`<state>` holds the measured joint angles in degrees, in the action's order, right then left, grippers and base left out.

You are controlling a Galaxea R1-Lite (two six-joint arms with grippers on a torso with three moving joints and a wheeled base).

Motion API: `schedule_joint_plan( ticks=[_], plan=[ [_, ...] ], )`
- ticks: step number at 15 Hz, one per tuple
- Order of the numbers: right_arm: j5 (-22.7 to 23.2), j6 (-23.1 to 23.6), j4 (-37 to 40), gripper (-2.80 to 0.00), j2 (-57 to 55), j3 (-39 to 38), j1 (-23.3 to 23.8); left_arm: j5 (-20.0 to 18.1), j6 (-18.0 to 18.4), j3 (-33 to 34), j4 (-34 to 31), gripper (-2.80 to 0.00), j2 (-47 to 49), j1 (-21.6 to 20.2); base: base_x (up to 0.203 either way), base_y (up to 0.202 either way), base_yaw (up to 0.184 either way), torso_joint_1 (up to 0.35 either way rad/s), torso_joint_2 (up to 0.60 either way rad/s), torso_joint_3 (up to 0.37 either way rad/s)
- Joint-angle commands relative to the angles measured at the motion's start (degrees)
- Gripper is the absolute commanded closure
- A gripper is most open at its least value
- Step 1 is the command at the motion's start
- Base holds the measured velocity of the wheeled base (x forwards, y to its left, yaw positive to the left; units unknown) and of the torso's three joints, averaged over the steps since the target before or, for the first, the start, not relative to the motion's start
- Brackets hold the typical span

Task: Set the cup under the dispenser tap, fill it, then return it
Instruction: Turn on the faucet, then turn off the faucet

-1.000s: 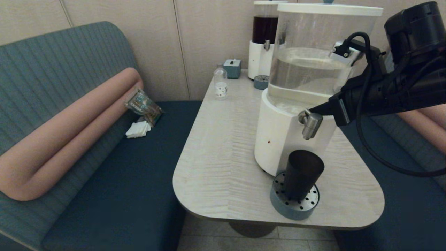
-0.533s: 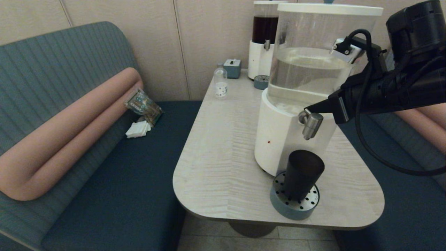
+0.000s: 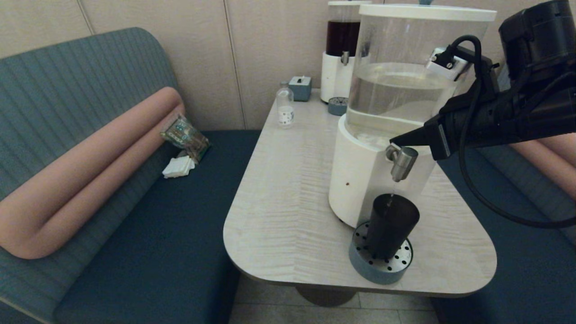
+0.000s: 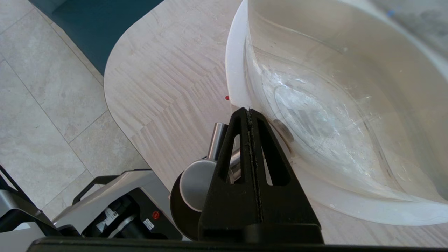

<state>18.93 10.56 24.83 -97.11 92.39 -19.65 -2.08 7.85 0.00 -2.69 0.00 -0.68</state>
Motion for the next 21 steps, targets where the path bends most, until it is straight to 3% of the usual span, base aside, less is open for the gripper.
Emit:
schedule_joint_plan(
  ticks=[1, 8, 13, 17, 21],
  plan=[
    [0.1, 0.1, 0.2, 0.0, 0.0, 0.0, 0.0, 0.0, 0.1, 0.0, 0.0, 0.0, 0.1, 0.0, 0.0, 0.0, 0.0, 0.0, 0.0, 0.0],
    [0.1, -0.5, -1.9, 0.0, 4.8, -1.3, 2.1, 0.1, 0.1, 0.0, 0.0, 0.0, 0.1, 0.0, 0.0, 0.0, 0.0, 0.0, 0.0, 0.0],
    [0.1, -0.5, -1.9, 0.0, 13.4, -7.5, 3.9, 0.0, 0.1, 0.0, 0.1, 0.0, 0.1, 0.0, 0.0, 0.0, 0.0, 0.0, 0.0, 0.0],
    [0.0, -0.6, -2.0, 0.0, 26.4, -14.5, 8.6, 0.0, 0.1, 0.0, 0.0, 0.0, 0.1, 0.0, 0.0, 0.0, 0.0, 0.0, 0.0, 0.0],
    [0.0, -0.5, -1.6, 0.0, 43.4, -22.3, 18.6, 0.0, 0.1, 0.0, 0.1, 0.0, 0.1, 0.0, 0.0, 0.0, 0.0, 0.0, 0.0, 0.0]
  ],
)
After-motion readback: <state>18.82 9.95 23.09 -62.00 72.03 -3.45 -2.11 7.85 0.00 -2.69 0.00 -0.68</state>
